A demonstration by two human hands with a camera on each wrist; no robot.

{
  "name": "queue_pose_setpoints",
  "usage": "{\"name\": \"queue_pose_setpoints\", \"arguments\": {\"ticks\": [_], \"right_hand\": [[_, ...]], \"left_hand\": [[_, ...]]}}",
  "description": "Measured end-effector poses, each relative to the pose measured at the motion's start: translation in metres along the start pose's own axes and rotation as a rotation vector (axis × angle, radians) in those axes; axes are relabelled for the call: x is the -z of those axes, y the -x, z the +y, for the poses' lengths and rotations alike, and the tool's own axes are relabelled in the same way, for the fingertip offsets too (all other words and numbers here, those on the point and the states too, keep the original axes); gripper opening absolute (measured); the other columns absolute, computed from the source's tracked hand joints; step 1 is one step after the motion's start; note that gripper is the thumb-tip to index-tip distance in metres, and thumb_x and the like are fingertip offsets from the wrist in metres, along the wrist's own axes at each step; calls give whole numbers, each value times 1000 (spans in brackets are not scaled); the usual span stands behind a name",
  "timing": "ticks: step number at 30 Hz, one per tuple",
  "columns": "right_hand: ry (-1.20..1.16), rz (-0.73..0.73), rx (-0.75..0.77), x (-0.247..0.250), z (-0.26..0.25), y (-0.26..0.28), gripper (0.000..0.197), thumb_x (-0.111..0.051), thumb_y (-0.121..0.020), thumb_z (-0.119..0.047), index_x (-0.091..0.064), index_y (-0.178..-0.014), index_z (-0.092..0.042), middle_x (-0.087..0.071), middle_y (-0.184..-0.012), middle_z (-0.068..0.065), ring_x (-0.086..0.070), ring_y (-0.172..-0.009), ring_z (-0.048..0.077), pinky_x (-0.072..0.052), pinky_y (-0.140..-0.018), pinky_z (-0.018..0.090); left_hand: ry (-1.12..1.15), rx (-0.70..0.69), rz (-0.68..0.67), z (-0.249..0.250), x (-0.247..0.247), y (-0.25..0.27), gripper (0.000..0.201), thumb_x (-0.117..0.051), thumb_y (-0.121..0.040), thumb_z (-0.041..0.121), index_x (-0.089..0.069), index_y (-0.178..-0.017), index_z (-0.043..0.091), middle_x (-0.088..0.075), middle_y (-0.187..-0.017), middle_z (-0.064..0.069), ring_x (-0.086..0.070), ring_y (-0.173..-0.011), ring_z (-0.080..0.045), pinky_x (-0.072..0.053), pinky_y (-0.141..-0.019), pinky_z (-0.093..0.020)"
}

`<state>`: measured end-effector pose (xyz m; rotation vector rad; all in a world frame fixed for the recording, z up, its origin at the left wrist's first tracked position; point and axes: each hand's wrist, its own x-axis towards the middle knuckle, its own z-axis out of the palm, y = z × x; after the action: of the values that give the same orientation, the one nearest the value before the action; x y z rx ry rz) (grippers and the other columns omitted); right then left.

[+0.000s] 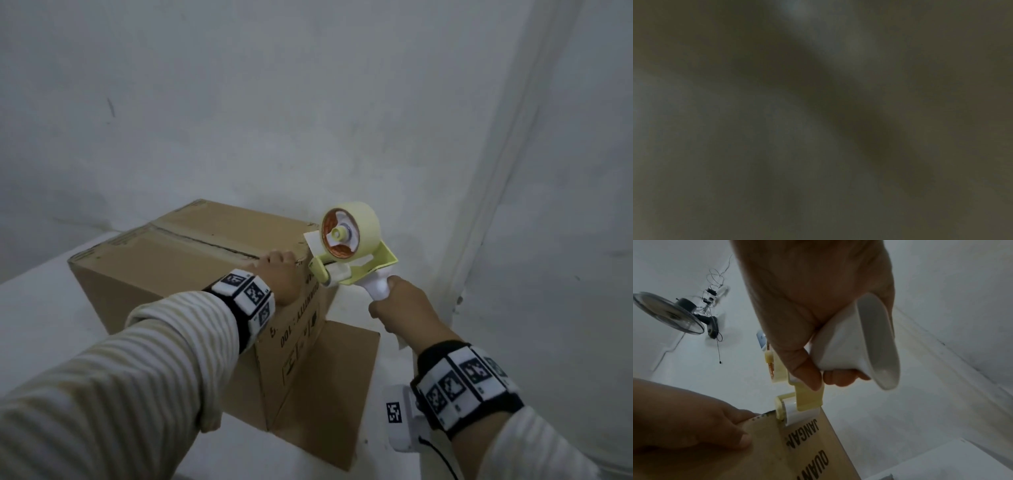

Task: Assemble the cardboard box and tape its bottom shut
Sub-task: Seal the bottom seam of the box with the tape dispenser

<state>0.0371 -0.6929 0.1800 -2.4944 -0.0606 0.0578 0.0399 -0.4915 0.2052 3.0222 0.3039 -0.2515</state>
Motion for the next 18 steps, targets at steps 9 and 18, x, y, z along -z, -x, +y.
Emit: {"name": "queue_pose_setpoints", "arguments": {"ticks": [9, 18], "right_hand": [[-340, 14, 61, 23, -72, -12, 12, -61, -78, -8, -51, -85, -8, -58, -75, 13, -57, -57, 27, -45, -59, 32], [-366, 93, 132, 26, -154, -38, 19, -63, -77, -9, -52, -92, -4, -56, -71, 15, -56, -59, 30, -48, -64, 41]], "left_hand": [[1050, 88, -160, -38, 69, -3, 51, -36, -101, 38, -48, -130, -2, -55, -114, -17, -55, -91, -27, -41, -76, -34], [1722, -62, -283, -69, 127, -49, 60, -27, -101, 42, -46, -129, -8, -59, -101, -21, -53, -109, -34, -42, -96, -45]]}}
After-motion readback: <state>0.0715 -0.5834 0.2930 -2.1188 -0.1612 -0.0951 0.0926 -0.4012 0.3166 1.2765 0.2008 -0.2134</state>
